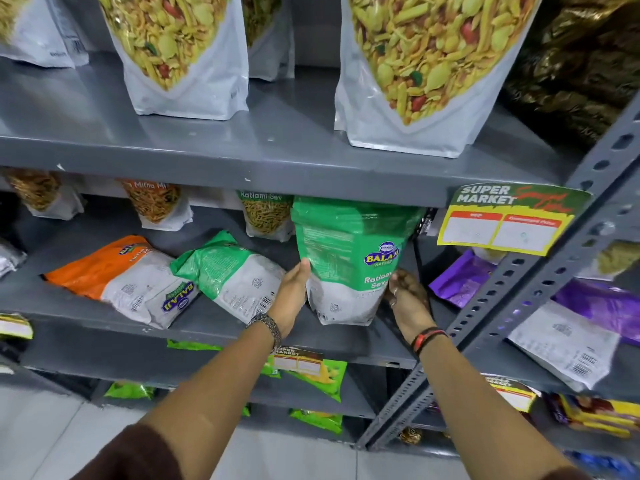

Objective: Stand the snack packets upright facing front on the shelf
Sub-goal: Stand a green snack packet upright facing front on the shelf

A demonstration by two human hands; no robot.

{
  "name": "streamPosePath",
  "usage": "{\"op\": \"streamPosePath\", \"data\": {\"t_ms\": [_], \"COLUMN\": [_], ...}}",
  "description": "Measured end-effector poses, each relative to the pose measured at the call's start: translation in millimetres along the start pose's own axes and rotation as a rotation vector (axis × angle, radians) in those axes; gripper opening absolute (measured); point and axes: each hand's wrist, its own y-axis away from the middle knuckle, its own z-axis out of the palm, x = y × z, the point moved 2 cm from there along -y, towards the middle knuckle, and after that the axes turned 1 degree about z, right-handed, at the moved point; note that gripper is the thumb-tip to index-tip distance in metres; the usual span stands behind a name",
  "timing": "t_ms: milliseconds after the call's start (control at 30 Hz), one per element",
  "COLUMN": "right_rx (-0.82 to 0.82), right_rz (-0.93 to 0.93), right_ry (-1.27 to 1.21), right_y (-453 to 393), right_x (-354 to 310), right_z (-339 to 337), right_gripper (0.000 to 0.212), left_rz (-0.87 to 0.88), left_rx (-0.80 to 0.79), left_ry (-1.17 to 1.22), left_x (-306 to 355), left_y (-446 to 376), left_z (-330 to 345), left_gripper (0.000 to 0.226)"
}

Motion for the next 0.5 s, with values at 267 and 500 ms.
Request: {"op": "streamPosePath", "data": {"t_ms": [267, 500], "right_rx": [-0.058, 0.070], "right_rz": [0.120, 0.184], "right_ry": [-0.038, 0.078], "right_y": [2, 22], "right_x": [0, 5], "right_z": [-5, -12], "right_gripper": [0.049, 0.065], "left_rz": [-0.046, -0.216], "left_rx": [0.048, -0.046], "left_ry": [0.094, 0.088], "left_x": [-24, -34], "left_y": [31, 36], "left_z": [-3, 12], "left_gripper": [0.018, 0.048]}}
